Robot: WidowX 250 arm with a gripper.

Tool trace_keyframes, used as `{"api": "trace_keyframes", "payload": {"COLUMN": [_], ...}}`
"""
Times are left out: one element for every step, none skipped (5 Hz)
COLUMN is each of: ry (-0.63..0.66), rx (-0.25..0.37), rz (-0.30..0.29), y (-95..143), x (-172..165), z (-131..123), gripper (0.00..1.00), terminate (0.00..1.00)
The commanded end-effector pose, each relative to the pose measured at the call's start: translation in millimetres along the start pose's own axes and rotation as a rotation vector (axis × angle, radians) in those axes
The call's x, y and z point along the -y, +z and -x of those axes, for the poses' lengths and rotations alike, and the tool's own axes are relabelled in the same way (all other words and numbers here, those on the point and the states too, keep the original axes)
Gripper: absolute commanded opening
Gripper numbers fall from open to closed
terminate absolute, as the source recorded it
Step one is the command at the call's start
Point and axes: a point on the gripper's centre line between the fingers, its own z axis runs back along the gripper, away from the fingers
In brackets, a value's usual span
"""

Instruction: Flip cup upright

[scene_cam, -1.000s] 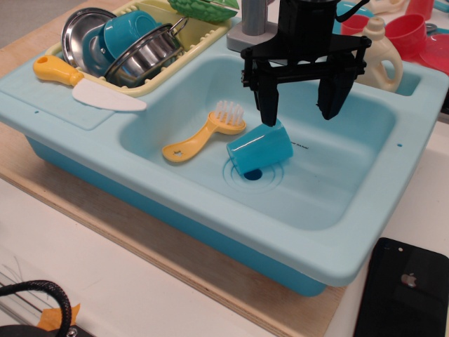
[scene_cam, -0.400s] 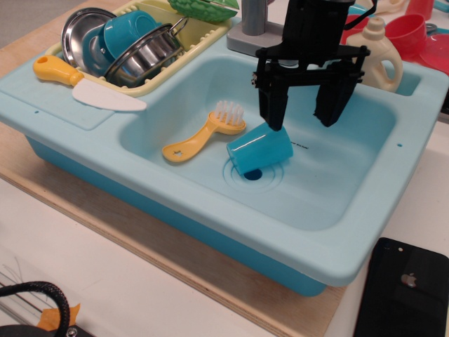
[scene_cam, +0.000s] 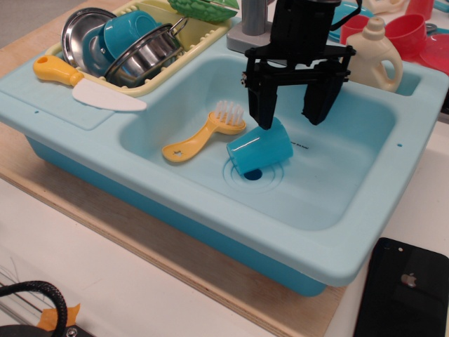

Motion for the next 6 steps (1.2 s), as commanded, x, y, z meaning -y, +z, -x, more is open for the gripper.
{"api": "trace_keyframes", "payload": {"ry": [0.038, 0.058, 0.082, 0.104, 0.104, 0.09], "rx": [-0.009, -0.039, -0.085, -0.104, -0.122, -0.092], "rz": [0.015, 0.0, -0.013, -0.009, -0.013, -0.006], "y": [0, -5, -14, -21, -25, -13], "x": [-10, -14, -19, -23, -21, -17], "z": [-6, -7, -4, -2, -2, 1], "gripper": [1.0, 1.0, 1.0, 0.0, 0.0, 0.0], "terminate": [0.0, 0.0, 0.0, 0.0, 0.0, 0.0]}}
